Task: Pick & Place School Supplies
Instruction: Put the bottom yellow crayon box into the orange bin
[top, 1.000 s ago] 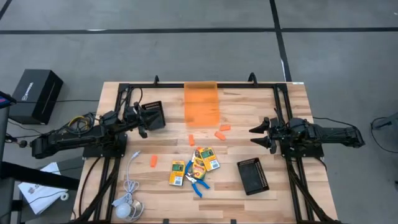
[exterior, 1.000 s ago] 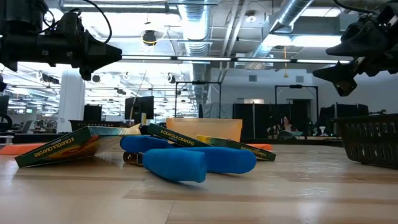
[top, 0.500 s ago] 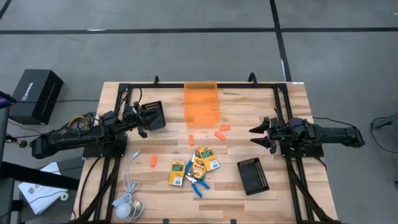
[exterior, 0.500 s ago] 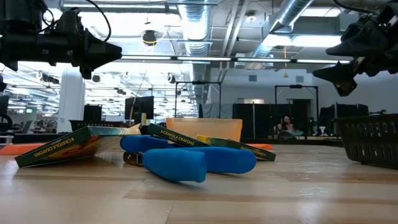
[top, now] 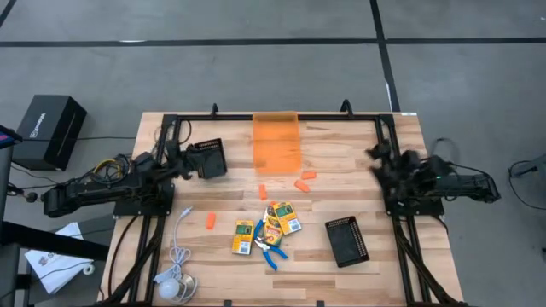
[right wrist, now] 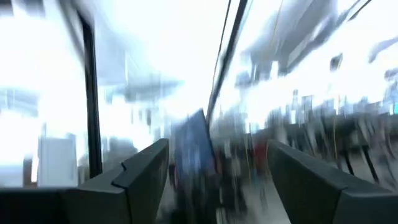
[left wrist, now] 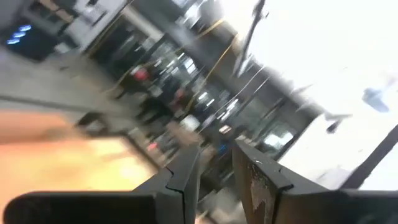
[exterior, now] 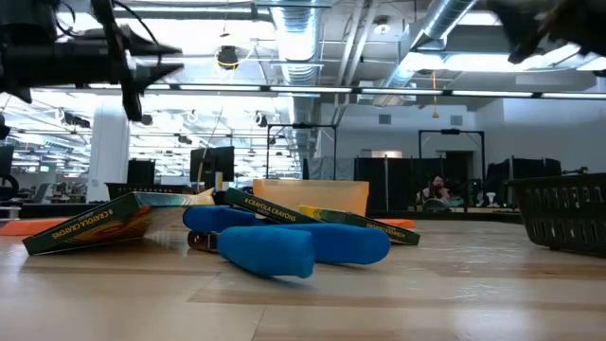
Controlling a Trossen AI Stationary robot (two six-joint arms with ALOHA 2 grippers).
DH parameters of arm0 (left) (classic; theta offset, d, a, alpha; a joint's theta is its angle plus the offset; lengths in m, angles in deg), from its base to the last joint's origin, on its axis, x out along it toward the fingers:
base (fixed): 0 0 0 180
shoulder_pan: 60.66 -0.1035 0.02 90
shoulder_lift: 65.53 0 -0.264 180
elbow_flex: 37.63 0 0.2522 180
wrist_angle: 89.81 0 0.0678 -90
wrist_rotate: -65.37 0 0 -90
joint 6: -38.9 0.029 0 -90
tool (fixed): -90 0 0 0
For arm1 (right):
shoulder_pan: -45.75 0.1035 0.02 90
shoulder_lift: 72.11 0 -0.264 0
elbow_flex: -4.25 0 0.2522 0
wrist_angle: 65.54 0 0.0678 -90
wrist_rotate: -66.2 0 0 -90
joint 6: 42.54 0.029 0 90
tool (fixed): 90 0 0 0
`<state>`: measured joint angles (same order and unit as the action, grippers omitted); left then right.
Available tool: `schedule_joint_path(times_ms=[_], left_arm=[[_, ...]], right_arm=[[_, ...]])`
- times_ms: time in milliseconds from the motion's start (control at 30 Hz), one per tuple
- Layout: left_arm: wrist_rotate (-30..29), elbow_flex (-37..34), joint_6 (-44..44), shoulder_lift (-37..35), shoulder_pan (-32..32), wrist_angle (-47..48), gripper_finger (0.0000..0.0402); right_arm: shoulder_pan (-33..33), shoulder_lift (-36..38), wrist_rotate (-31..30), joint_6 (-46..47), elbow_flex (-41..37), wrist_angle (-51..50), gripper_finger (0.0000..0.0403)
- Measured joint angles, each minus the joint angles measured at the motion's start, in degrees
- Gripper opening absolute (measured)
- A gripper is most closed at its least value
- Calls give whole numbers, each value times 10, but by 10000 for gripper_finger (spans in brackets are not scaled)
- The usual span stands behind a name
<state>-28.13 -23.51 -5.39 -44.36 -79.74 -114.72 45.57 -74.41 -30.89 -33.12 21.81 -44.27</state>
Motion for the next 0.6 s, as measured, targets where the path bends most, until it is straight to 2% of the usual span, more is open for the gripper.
schedule_joint_path(times_ms=[167, 267, 333, 400, 500, 600], left_arm=[[4, 1, -46, 0, 0, -170, 90], [35, 32, -50, 0, 0, -191, 90], [76, 74, -53, 14, 0, -154, 90], [123, 124, -39, 41, 0, -68, 90], [190, 211, 21, 108, 0, 65, 90], [251, 286, 75, 186, -3, 177, 90]], right_arm=[[0, 0, -8, 65, 0, 106, 260], [0, -18, -15, 111, 1, 122, 260], [0, -45, -38, 138, 1, 141, 260], [0, -81, -78, 157, 1, 192, 260], [0, -158, -131, 191, 1, 273, 260], [0, -232, -144, 196, 2, 335, 260]])
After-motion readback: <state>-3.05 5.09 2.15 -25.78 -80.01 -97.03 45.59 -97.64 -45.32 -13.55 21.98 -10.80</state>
